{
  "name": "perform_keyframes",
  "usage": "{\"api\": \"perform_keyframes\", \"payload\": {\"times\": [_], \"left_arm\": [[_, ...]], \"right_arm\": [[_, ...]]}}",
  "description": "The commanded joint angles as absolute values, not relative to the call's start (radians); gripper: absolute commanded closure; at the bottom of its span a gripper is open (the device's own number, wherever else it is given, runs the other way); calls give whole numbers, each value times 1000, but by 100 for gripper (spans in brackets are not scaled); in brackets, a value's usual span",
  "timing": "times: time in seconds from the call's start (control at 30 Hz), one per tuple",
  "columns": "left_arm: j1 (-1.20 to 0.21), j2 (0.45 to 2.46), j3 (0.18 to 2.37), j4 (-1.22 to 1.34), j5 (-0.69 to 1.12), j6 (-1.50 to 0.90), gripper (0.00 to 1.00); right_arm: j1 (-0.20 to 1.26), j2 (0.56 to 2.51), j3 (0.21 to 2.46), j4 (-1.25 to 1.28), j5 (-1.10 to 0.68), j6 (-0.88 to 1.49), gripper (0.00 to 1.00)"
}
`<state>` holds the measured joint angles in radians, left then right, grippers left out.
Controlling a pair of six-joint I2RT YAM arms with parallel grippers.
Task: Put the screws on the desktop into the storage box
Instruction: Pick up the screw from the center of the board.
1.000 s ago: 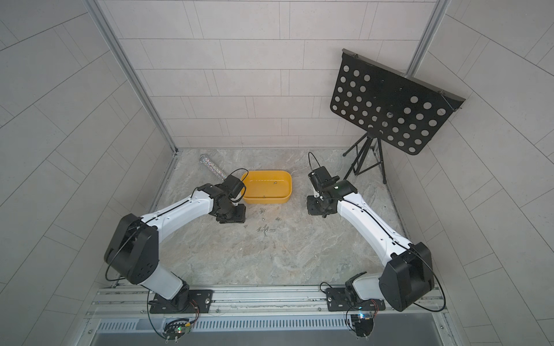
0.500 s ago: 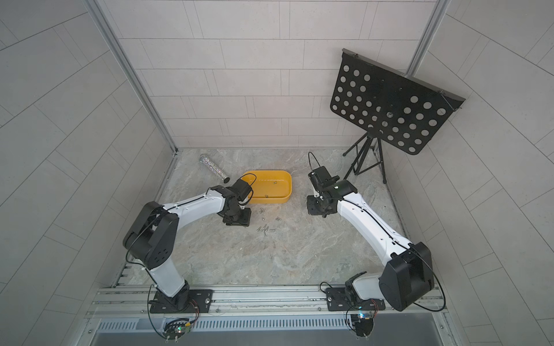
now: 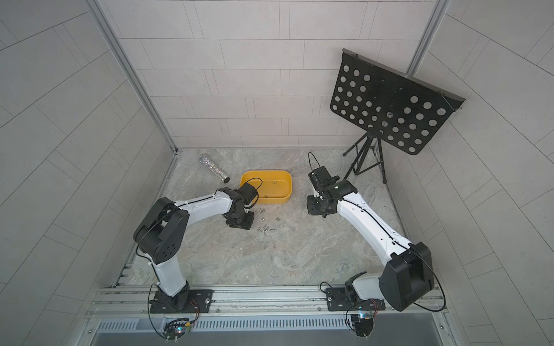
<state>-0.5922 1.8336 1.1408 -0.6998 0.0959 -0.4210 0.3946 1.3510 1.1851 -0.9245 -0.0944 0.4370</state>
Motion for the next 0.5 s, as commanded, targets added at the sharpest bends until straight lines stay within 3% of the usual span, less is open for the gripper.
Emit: {"api": "perform_keyframes", "payload": {"times": [0.0,0.47], "left_arm": [[-607,1863,1152,-709,73,-405,60],[-638,1889,1154,-715,42,-391,76]], "right_arm": [[399,1347,1175,-940,-91,428,76],[400,1344,1168,-937,-91,426,76]]}}
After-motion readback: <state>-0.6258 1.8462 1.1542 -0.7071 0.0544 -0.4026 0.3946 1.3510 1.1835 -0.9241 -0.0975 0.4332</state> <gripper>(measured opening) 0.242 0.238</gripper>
